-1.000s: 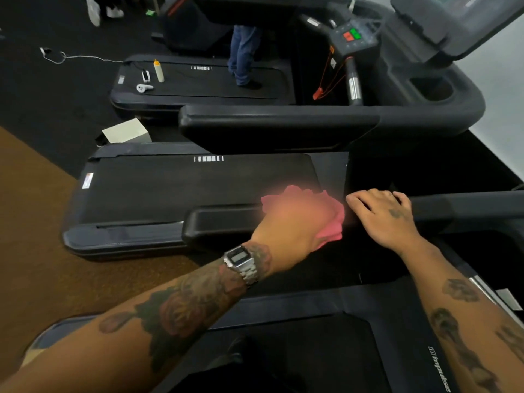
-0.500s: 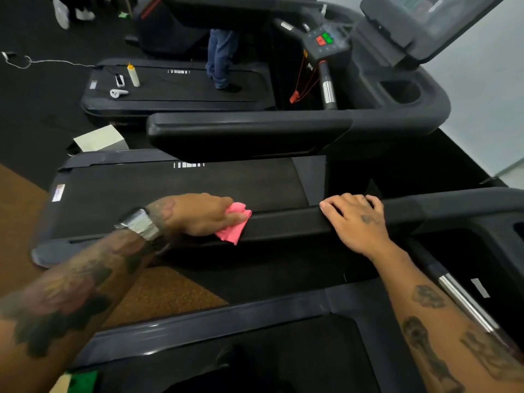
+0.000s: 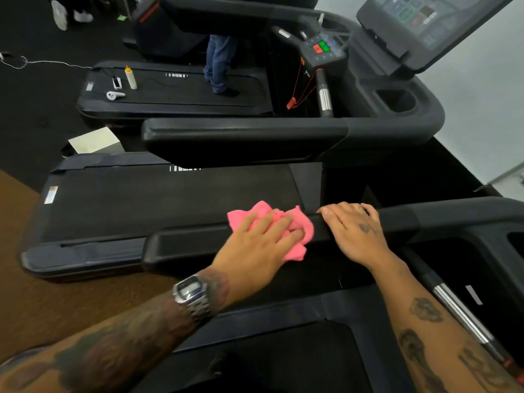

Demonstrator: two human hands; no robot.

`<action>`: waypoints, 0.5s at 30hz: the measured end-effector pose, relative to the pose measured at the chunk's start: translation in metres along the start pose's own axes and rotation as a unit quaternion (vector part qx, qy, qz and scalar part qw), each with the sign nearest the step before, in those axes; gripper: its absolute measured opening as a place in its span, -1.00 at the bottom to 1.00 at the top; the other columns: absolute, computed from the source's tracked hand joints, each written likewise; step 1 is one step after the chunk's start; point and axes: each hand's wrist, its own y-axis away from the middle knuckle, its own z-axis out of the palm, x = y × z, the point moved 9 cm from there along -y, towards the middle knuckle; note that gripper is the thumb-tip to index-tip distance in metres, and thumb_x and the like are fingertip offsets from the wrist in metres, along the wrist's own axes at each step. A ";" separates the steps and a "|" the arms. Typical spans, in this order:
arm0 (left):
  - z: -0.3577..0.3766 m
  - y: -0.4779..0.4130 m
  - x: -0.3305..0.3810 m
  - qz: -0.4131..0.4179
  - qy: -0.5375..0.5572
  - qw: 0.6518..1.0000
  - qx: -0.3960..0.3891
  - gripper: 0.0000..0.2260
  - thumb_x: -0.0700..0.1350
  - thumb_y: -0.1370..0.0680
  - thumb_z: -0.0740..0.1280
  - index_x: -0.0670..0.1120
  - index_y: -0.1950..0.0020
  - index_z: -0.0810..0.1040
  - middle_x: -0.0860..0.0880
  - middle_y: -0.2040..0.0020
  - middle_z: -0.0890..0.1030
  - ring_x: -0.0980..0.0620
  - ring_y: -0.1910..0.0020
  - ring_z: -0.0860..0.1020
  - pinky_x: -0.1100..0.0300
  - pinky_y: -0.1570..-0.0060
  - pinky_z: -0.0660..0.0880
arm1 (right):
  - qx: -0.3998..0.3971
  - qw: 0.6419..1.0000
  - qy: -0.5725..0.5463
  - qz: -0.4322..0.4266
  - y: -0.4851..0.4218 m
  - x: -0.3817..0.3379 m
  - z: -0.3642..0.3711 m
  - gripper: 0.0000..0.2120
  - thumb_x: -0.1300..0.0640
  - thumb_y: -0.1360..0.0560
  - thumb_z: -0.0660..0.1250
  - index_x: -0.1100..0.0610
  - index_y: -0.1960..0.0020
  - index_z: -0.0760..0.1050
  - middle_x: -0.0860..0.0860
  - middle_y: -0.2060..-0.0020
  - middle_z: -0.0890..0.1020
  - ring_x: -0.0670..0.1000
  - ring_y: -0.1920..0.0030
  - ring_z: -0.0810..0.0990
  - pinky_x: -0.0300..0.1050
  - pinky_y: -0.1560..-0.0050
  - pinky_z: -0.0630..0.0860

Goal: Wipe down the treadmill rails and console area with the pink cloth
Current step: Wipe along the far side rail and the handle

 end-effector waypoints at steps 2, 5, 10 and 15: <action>-0.007 0.024 -0.020 -0.014 0.007 1.000 0.009 -0.56 0.03 -0.54 0.20 -0.03 -0.41 0.37 -0.09 -0.41 0.44 -0.16 -0.38 0.40 -0.13 -0.35 0.28 | 0.002 1.000 -0.008 0.001 0.001 0.001 0.000 -0.59 -0.16 -0.64 -0.13 -0.19 -0.17 0.48 -0.23 -0.09 0.54 -0.12 -0.23 0.43 0.02 -0.44 0.06; -0.022 0.054 -0.048 -0.049 0.024 0.998 0.011 -0.51 0.16 -0.58 0.07 -0.05 -0.40 0.43 -0.06 -0.38 0.49 -0.11 -0.34 0.47 -0.01 -0.32 0.25 | 0.002 1.000 -0.015 -0.005 0.001 -0.001 -0.001 -0.59 -0.16 -0.64 -0.12 -0.19 -0.17 0.49 -0.23 -0.09 0.54 -0.12 -0.23 0.43 0.03 -0.45 0.05; -0.022 0.053 -0.088 -0.139 0.115 0.979 -0.090 -0.47 0.33 -0.55 -0.08 0.06 -0.28 0.43 0.04 -0.20 0.57 -0.05 -0.18 0.54 0.02 -0.14 0.44 | -0.009 1.000 -0.017 0.010 -0.003 0.002 0.001 -0.61 -0.16 -0.64 -0.09 -0.19 -0.17 0.50 -0.22 -0.11 0.55 -0.12 -0.24 0.43 0.03 -0.45 0.04; 0.006 0.000 -0.090 -0.190 0.149 0.949 -0.200 -0.59 0.32 -0.58 -0.02 0.03 0.05 0.38 -0.05 -0.12 0.58 -0.14 -0.11 0.55 0.04 -0.01 0.38 | -0.010 1.000 -0.011 0.018 -0.004 0.002 0.001 -0.61 -0.13 -0.64 -0.09 -0.18 -0.15 0.51 -0.21 -0.05 0.54 -0.10 -0.21 0.44 0.02 -0.42 0.04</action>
